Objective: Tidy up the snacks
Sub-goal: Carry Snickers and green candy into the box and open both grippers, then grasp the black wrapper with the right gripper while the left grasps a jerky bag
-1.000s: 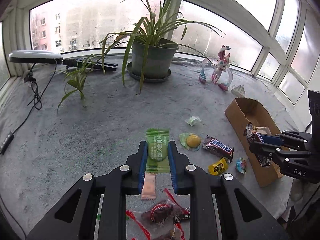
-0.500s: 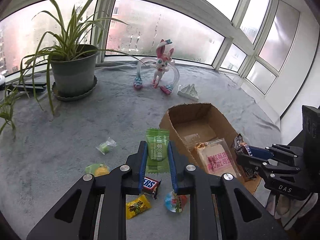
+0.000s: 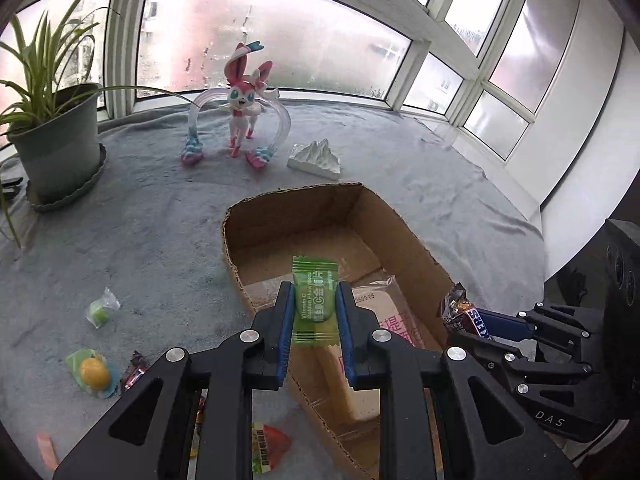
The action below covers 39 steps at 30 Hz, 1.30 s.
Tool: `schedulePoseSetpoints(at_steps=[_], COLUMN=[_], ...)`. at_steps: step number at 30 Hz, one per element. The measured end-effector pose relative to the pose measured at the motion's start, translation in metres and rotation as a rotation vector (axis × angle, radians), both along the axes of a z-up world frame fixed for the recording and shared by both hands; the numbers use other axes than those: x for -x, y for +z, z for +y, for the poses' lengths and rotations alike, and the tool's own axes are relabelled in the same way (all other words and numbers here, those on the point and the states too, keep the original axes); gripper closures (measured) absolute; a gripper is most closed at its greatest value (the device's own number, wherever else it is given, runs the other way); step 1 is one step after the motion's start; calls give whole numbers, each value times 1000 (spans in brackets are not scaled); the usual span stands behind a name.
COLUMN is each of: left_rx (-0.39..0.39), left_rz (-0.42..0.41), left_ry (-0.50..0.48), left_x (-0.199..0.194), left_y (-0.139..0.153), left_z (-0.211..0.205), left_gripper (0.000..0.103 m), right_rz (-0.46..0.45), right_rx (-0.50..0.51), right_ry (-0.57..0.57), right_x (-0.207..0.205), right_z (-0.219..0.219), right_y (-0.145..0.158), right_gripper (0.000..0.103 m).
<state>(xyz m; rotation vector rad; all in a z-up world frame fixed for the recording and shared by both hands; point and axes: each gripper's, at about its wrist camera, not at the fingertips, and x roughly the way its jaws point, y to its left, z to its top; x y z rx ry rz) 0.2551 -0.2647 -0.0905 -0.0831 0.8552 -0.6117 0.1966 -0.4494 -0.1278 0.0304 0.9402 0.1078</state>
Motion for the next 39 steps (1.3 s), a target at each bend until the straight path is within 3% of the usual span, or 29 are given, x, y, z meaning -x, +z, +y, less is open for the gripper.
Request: schedulePoseSetpoints(at_steps=[7, 11, 21, 32, 39], left_rx=[-18, -24, -12, -14, -44], left_rz=[-4, -6, -11, -50, -32], left_ry=[-40, -43, -16, 89, 195], left_x=[6, 8, 17, 46, 70], left_y=[0, 1, 10, 28, 22], left_z=[-19, -21, 3, 90, 170], left_gripper=[80, 73, 73, 73, 73], right_rz=[0, -12, -32, -75, -36], right_rx=[17, 14, -11, -72, -95], right_ry=[4, -3, 15, 141, 278], right_x=[3, 5, 12, 30, 43], right_z=[2, 2, 16, 72, 132], right_y=[-2, 1, 9, 30, 16], right_gripper=[71, 58, 58, 58, 58])
